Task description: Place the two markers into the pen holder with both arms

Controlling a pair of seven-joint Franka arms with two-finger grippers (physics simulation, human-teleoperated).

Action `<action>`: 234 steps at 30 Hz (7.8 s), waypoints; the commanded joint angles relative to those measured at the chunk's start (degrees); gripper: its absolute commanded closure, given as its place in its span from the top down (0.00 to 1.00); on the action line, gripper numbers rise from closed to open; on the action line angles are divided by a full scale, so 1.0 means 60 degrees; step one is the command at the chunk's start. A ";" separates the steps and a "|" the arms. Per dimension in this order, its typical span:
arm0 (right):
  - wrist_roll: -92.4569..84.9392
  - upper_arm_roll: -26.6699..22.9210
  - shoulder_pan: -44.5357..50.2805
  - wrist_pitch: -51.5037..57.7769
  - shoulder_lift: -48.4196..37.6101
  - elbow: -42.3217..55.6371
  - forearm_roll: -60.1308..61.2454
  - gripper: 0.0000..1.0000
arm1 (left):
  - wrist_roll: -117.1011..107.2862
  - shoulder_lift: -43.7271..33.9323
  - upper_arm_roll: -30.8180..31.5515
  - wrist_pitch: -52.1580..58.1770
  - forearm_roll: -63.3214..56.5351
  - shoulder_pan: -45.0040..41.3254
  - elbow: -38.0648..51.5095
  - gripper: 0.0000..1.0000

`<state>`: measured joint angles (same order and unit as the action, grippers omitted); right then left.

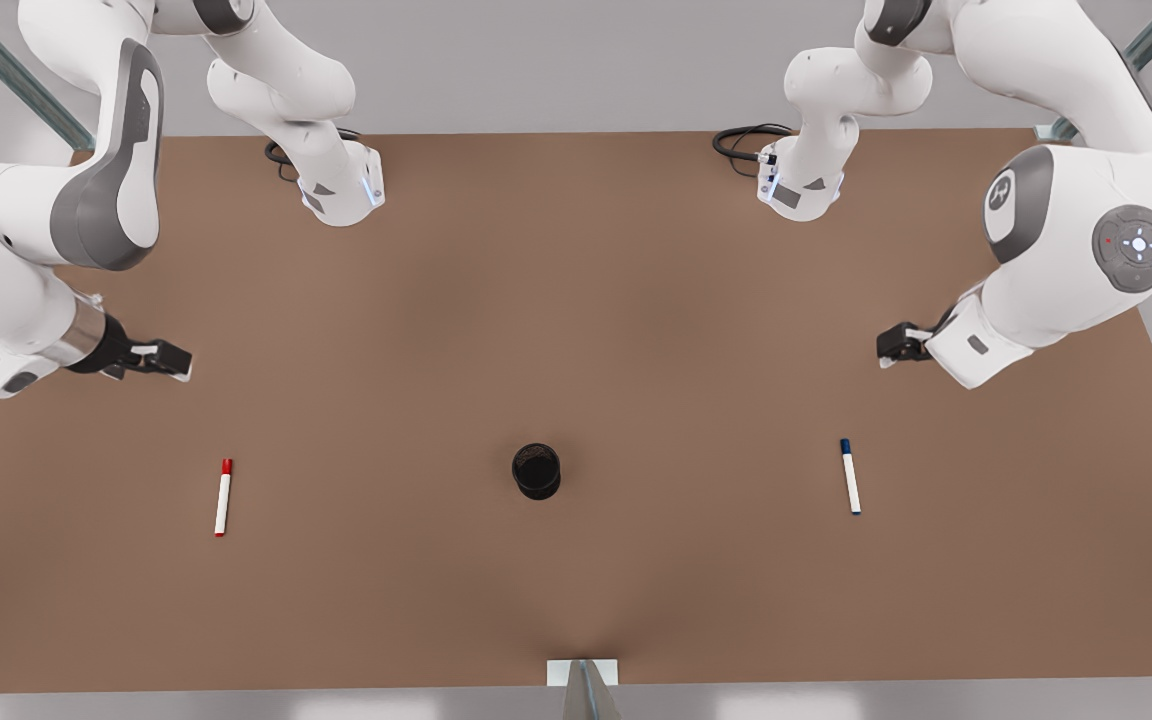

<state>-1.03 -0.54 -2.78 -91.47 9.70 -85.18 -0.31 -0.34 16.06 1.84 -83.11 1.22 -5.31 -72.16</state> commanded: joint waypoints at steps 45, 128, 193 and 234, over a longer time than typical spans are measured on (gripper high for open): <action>-0.1542 0.0031 -0.1105 -0.5175 0.7583 0.2610 0.0287 0.76 | 0.0072 0.4575 -0.0028 -1.0275 0.0002 0.1163 -0.3926 0.41; -0.1498 0.2946 -0.0812 -0.3783 0.3950 0.2566 0.0228 0.25 | -0.4821 0.6230 0.1891 -1.6984 0.0778 -0.4008 -0.0601 0.21; 0.4083 0.0119 0.5897 -1.4506 0.4229 -0.1404 -0.4210 0.26 | -0.0558 -0.1357 -0.0438 -0.1017 0.0192 0.0284 -0.2051 1.00; 0.0611 0.0221 0.0712 0.0230 0.1094 0.1497 -0.0050 1.00 | 0.0424 -0.1006 -0.0394 -0.0695 0.0163 0.0108 -0.1934 1.00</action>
<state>11.91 0.82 1.15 -95.32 16.84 -75.30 -1.02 -0.76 10.08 -0.53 -87.54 2.25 -4.66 -83.79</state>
